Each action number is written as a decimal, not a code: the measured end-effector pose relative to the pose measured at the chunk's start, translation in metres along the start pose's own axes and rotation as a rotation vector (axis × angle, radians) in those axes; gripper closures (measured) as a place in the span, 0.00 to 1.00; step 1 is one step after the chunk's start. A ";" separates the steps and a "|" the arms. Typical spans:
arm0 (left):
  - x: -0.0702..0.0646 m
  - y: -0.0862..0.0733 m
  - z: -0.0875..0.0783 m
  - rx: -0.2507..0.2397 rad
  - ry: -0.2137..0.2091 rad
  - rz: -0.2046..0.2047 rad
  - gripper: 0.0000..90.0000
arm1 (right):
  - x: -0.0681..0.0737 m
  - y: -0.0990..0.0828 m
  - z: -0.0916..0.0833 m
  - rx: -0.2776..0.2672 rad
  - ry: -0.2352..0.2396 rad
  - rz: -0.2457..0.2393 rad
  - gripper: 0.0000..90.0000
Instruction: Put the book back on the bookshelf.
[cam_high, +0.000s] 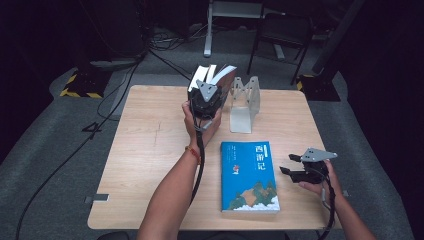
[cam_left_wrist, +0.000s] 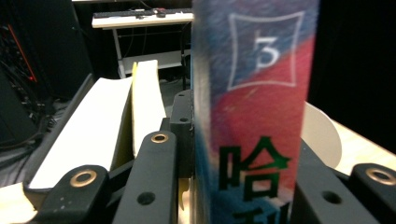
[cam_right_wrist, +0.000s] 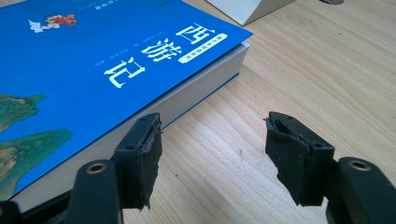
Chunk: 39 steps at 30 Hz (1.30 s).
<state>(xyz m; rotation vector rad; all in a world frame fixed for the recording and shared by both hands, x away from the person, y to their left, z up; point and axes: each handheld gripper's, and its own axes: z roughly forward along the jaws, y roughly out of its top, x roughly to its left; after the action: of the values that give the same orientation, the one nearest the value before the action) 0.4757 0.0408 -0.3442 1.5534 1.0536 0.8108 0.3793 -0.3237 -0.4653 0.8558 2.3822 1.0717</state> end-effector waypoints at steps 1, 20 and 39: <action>-0.001 0.000 0.003 0.004 -0.012 0.003 0.81 | 0.001 0.000 0.000 0.004 -0.005 -0.009 0.41; -0.017 -0.004 0.047 0.009 0.005 0.020 0.81 | -0.001 0.000 0.000 0.001 0.003 -0.009 0.41; -0.009 -0.010 0.003 0.065 -0.068 0.117 0.78 | 0.001 0.001 0.000 0.005 0.003 -0.020 0.42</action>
<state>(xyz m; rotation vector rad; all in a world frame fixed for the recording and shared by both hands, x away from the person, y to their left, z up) 0.4733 0.0322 -0.3542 1.6984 0.9553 0.8039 0.3789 -0.3223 -0.4648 0.8305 2.3921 1.0601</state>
